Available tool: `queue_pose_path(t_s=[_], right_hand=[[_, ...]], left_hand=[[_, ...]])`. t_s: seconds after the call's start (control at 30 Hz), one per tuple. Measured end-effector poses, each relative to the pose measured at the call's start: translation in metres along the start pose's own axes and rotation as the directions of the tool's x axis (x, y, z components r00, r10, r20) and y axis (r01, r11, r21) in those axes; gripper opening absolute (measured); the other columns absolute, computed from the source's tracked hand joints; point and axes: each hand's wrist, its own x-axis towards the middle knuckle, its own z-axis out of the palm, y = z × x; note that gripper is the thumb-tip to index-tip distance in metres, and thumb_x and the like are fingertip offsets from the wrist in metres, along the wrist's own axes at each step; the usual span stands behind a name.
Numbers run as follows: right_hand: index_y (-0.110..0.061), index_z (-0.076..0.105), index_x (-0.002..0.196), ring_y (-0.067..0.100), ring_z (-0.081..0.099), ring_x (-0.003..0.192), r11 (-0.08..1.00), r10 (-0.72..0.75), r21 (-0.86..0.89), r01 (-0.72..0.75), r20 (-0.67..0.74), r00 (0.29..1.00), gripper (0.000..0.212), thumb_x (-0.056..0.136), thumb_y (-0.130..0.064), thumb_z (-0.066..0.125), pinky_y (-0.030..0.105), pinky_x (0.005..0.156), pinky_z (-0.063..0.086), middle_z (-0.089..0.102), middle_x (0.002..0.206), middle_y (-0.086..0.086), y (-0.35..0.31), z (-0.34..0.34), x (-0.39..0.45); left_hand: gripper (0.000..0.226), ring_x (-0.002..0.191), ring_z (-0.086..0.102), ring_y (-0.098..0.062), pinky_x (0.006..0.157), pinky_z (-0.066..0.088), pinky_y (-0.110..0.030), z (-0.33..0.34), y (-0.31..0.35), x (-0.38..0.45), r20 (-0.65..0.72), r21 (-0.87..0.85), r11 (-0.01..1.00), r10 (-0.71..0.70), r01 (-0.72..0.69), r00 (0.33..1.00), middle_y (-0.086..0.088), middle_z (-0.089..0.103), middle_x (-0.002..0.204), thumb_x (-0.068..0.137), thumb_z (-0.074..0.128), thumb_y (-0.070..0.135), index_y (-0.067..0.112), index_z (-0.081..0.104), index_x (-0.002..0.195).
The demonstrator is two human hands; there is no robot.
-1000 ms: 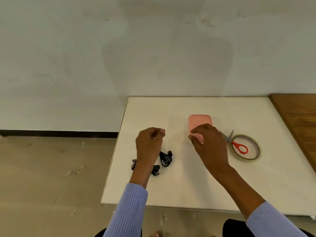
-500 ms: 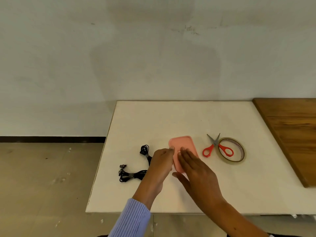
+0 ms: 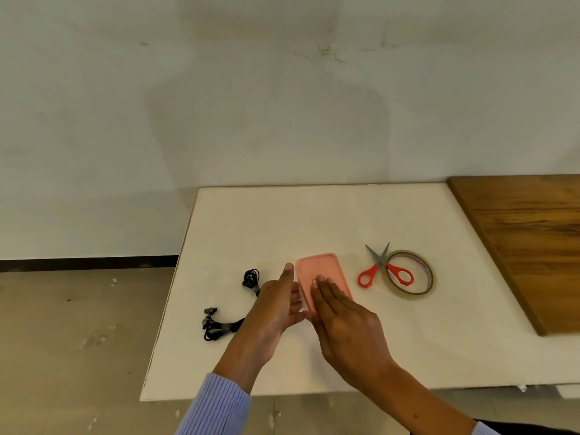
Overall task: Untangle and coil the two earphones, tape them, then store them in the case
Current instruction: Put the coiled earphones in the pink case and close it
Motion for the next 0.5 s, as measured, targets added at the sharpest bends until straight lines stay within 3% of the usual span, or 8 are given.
queue_pose_path(t_s=[0.1, 0.2, 0.27, 0.3, 0.33, 0.37, 0.43, 0.5], right_hand=[[-0.014, 0.067, 0.115, 0.013, 0.071, 0.088, 0.998, 0.042, 0.057, -0.038, -0.078, 0.996, 0.063, 0.100, -0.041, 0.012, 0.021, 0.061, 0.055, 0.070, 0.111, 0.001, 0.003, -0.014, 0.003], [-0.016, 0.061, 0.123, 0.009, 0.068, 0.063, 0.938, 0.228, 0.299, -0.174, -0.159, 0.961, 0.043, 0.100, -0.035, 0.031, 0.021, 0.054, 0.056, 0.073, 0.085, -0.001, 0.013, -0.034, 0.013], [-0.015, 0.061, 0.120, 0.010, 0.063, 0.062, 0.828, 0.406, 0.473, -0.300, -0.138, 0.903, 0.031, 0.098, -0.025, 0.041, 0.026, 0.058, 0.056, 0.068, 0.078, 0.000, 0.027, -0.044, 0.025], [-0.016, 0.062, 0.114, 0.009, 0.060, 0.063, 0.766, 0.489, 0.536, -0.354, -0.130, 0.863, 0.026, 0.098, -0.020, 0.042, 0.022, 0.061, 0.052, 0.066, 0.078, 0.000, 0.036, -0.047, 0.033], [-0.018, 0.062, 0.106, 0.008, 0.058, 0.064, 0.696, 0.563, 0.601, -0.394, -0.115, 0.818, 0.022, 0.098, -0.018, 0.041, 0.017, 0.062, 0.048, 0.064, 0.078, -0.001, 0.044, -0.046, 0.041], [-0.020, 0.061, 0.096, 0.010, 0.057, 0.067, 0.606, 0.630, 0.675, -0.422, -0.084, 0.772, 0.020, 0.098, -0.017, 0.041, 0.015, 0.063, 0.044, 0.062, 0.078, -0.002, 0.052, -0.045, 0.048], [-0.020, 0.062, 0.083, 0.018, 0.054, 0.075, 0.371, 0.715, 0.817, -0.441, 0.051, 0.697, 0.023, 0.098, -0.019, 0.044, 0.025, 0.070, 0.043, 0.061, 0.079, -0.001, 0.062, -0.038, 0.063], [-0.022, 0.064, 0.088, 0.019, 0.053, 0.083, 0.142, 0.706, 0.863, -0.484, 0.254, 0.661, 0.020, 0.097, -0.023, 0.046, 0.035, 0.077, 0.048, 0.061, 0.085, -0.001, 0.066, -0.029, 0.073]], left_hand=[[0.045, 0.087, 0.066, -0.019, 0.073, 0.056, -0.031, 0.001, -0.001, 0.000, -0.019, 0.036, 0.999, 0.001, -0.001, 1.000, -0.009, 0.068, 0.090, 0.098, 0.040, 0.041, 0.003, 0.059, 0.111], [0.034, 0.091, 0.063, -0.021, 0.077, 0.055, -0.032, 0.002, -0.001, -0.002, -0.051, 0.164, 0.986, 0.040, -0.031, 0.998, -0.010, 0.064, 0.089, 0.096, 0.047, 0.038, 0.008, 0.059, 0.082], [0.037, 0.079, 0.056, -0.022, 0.069, 0.051, -0.026, 0.001, -0.004, -0.001, -0.061, 0.362, 0.920, 0.184, -0.150, 0.981, -0.008, 0.052, 0.075, 0.094, 0.051, 0.034, 0.009, 0.049, 0.067], [0.032, 0.078, 0.053, -0.022, 0.068, 0.046, -0.020, 0.000, -0.005, -0.001, -0.048, 0.489, 0.840, 0.298, -0.237, 0.953, -0.006, 0.050, 0.073, 0.094, 0.053, 0.030, 0.012, 0.048, 0.068], [0.019, 0.084, 0.055, -0.021, 0.071, 0.042, -0.015, 0.000, -0.005, -0.001, -0.028, 0.589, 0.747, 0.399, -0.307, 0.917, -0.001, 0.055, 0.079, 0.093, 0.054, 0.025, 0.015, 0.056, 0.077], [0.009, 0.097, 0.058, -0.020, 0.080, 0.041, -0.014, -0.002, -0.004, -0.001, 0.011, 0.667, 0.656, 0.465, -0.353, 0.885, 0.003, 0.060, 0.097, 0.092, 0.056, 0.020, 0.018, 0.062, 0.099], [0.038, 0.124, 0.047, -0.015, 0.101, 0.033, -0.018, -0.005, -0.005, 0.001, 0.134, 0.752, 0.481, 0.558, -0.451, 0.819, 0.006, 0.051, 0.132, 0.090, 0.057, 0.012, 0.020, 0.053, 0.127], [0.045, 0.134, 0.036, -0.009, 0.104, 0.021, -0.011, -0.008, -0.004, 0.002, 0.240, 0.790, 0.344, 0.589, -0.508, 0.772, 0.008, 0.041, 0.143, 0.087, 0.054, 0.003, 0.023, 0.053, 0.127]])
